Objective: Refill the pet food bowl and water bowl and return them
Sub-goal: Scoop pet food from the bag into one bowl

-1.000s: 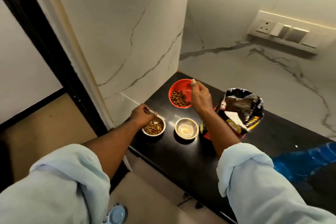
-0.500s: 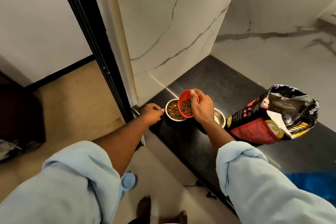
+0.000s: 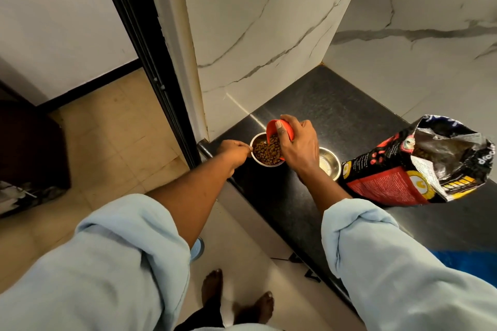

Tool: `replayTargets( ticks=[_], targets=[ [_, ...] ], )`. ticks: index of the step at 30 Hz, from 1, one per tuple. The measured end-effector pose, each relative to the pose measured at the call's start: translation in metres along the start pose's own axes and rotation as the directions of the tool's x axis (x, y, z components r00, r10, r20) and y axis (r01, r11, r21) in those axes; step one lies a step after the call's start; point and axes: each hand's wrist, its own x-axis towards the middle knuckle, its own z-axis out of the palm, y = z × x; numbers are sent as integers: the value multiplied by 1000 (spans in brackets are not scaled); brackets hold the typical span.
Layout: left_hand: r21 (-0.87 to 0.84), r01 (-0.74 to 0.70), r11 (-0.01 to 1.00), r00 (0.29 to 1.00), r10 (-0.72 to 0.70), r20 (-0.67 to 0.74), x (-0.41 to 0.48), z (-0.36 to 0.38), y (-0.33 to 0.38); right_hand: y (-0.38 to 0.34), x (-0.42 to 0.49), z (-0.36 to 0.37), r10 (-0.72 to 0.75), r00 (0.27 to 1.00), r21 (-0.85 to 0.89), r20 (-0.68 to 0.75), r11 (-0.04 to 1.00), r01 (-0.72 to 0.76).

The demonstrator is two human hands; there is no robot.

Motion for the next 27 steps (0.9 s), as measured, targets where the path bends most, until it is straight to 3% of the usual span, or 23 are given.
replayTargets(
  ticks=[7,27],
  targets=[
    [20,4,1000,1000,-4,-7,-1,-1,0,-1,9,2,51,999,64,3,997,-51],
    [11,24,1000,1000,-24,-19,0,-1,0,1,10,-3,-149,986,-11,77,989,151]
  ],
)
